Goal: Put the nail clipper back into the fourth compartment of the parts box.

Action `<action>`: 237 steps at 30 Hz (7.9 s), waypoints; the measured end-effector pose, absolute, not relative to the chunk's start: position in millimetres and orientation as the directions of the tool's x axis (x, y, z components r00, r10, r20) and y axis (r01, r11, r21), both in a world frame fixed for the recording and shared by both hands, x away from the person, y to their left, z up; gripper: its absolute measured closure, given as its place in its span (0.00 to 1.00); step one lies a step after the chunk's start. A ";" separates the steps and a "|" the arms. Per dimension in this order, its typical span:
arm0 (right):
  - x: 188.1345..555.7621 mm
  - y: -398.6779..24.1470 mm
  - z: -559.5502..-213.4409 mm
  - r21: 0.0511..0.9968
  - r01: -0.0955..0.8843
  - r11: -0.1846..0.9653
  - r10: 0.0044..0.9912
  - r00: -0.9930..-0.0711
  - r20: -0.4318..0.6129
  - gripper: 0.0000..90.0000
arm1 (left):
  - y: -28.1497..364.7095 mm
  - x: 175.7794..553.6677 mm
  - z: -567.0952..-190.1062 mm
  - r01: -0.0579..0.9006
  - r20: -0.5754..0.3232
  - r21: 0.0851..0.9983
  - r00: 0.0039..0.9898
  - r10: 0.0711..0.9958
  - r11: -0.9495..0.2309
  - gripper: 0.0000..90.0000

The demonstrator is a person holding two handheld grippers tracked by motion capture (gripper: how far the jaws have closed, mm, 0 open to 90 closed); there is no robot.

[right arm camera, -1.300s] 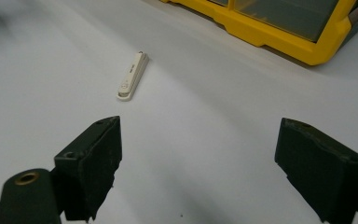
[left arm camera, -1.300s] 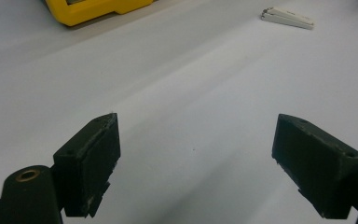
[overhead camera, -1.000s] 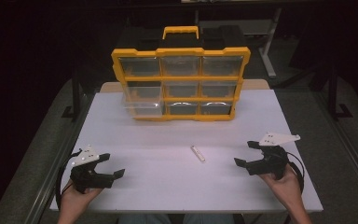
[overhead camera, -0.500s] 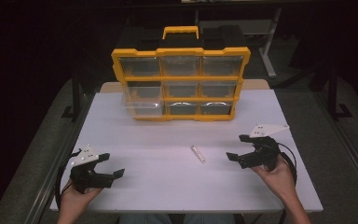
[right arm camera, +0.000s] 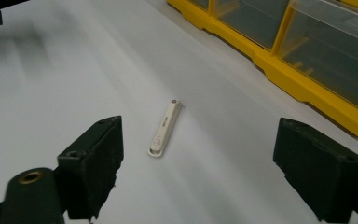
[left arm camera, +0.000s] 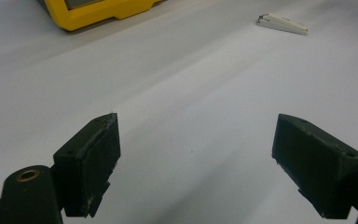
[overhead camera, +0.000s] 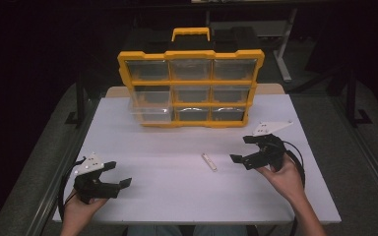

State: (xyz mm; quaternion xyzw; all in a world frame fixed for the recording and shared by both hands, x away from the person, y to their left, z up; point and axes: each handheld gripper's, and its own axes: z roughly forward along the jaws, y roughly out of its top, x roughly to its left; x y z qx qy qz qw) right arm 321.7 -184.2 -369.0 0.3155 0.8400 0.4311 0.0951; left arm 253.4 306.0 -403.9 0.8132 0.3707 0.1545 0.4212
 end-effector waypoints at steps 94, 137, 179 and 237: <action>368.7 -90.0 -434.3 0.583 0.579 0.570 0.614 -0.772 0.166 0.84 | 307.8 252.6 -402.5 0.466 -0.080 0.814 0.682 0.727 -0.348 0.17; 392.3 -115.6 -314.2 0.735 0.367 0.570 0.360 -0.916 0.178 0.84 | 310.0 252.2 -400.1 0.461 -0.091 0.821 0.687 0.721 -0.336 0.17; 443.2 -51.7 -210.6 0.771 0.225 0.596 0.248 -0.965 0.089 0.84 | 311.5 251.2 -397.8 0.461 -0.113 0.832 0.686 0.719 -0.309 0.17; 485.9 45.6 -238.0 0.722 0.201 0.662 0.217 -0.973 0.072 0.84 | 310.9 252.3 -399.2 0.457 -0.106 0.830 0.693 0.713 -0.321 0.17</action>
